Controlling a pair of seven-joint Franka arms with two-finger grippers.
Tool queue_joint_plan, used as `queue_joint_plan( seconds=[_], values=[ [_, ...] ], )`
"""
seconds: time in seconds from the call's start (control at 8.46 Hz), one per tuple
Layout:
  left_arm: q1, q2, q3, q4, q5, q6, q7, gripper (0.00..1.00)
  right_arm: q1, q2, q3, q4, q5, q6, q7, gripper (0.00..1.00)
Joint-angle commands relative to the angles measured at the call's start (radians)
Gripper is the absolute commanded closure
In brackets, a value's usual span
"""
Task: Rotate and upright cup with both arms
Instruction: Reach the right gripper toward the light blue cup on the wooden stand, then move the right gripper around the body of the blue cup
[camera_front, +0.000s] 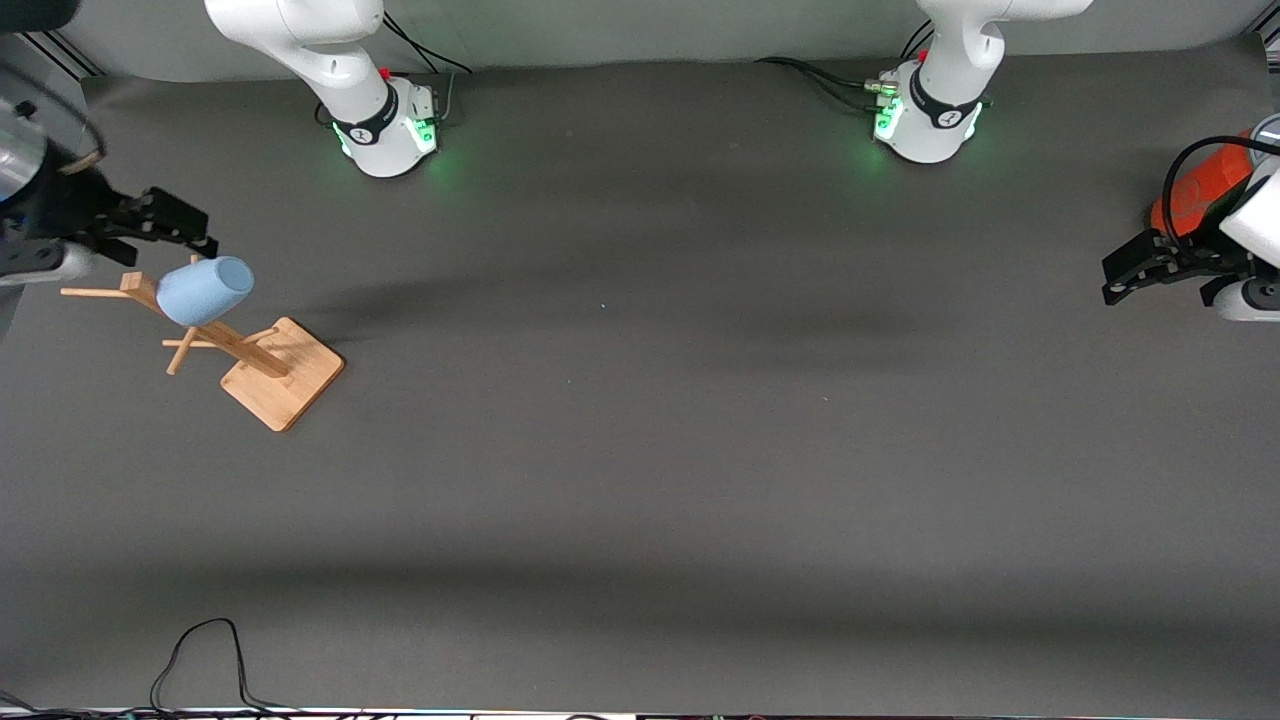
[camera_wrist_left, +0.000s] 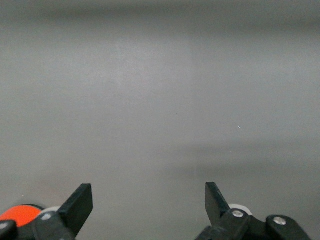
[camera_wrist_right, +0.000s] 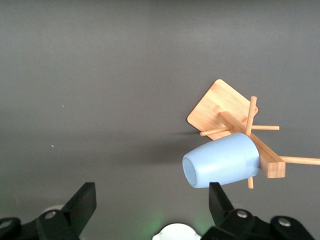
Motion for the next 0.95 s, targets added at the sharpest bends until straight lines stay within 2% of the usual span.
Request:
queue_joint_plan(
  seconds=[0.0, 0.47, 0.59, 0.83],
  values=[
    [0.0, 0.003, 0.001, 0.021, 0.006, -0.02, -0.001, 0.0, -0.002, 0.184, 0.0, 0.27, 0.017, -0.117, 0.223, 0.0],
    [-0.002, 0.002, 0.0, 0.024, 0.01, -0.02, 0.01, 0.0, -0.01, 0.174, -0.019, 0.206, 0.017, -0.122, 0.631, 0.0],
    [-0.002, 0.002, 0.0, 0.023, 0.01, -0.02, 0.01, 0.0, -0.008, 0.158, -0.026, 0.144, 0.017, -0.125, 0.719, 0.0],
    [0.0, 0.003, 0.0, 0.023, 0.01, -0.02, 0.01, 0.0, -0.005, 0.137, -0.049, 0.019, 0.023, -0.128, 0.741, 0.0]
  ],
)
